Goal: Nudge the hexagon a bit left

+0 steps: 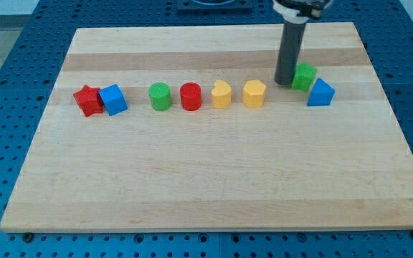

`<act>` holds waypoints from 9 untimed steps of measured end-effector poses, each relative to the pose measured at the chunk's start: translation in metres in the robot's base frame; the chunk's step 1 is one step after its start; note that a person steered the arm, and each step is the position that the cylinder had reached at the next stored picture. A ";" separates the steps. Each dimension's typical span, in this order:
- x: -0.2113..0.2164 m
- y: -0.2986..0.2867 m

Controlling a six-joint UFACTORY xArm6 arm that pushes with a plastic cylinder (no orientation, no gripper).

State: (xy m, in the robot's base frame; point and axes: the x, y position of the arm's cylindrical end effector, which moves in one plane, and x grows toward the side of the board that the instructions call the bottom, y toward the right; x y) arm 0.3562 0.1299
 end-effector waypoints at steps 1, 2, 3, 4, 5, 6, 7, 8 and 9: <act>0.008 -0.007; 0.032 -0.023; 0.043 -0.019; 0.043 -0.013; 0.043 0.000; 0.043 0.006; 0.043 -0.018; 0.030 -0.044; 0.005 -0.044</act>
State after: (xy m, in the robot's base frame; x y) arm 0.3611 0.0854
